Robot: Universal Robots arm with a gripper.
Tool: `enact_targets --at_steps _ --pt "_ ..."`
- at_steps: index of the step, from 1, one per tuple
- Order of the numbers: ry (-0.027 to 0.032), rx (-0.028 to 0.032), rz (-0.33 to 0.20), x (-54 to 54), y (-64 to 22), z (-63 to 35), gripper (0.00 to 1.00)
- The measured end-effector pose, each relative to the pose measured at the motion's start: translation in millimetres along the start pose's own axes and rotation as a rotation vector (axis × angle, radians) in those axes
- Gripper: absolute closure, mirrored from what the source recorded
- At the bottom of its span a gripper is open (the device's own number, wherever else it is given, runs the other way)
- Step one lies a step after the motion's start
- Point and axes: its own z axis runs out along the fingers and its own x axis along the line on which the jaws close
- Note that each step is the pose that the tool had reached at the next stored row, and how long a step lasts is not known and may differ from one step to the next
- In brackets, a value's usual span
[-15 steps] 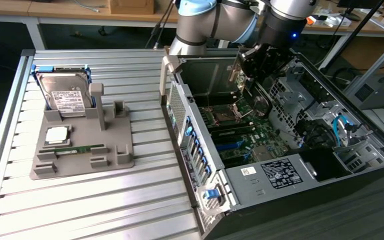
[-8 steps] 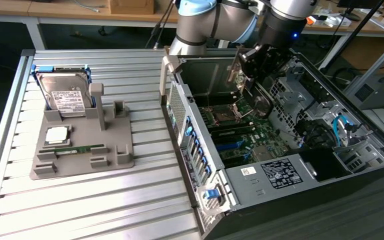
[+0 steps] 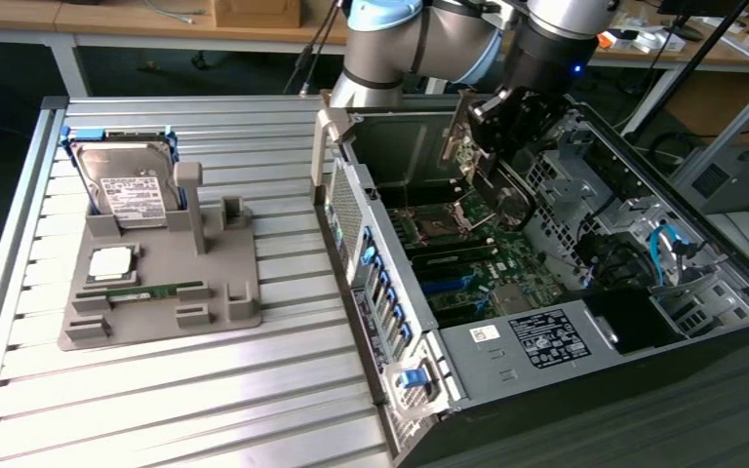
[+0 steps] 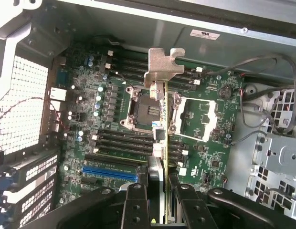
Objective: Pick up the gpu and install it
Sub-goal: 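Insert the gpu into the slot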
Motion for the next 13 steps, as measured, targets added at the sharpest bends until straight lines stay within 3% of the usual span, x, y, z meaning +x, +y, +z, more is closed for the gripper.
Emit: enact_targets --at_steps 13 --pt "0.0007 -0.0017 -0.066 0.0 0.0 0.1 0.73"
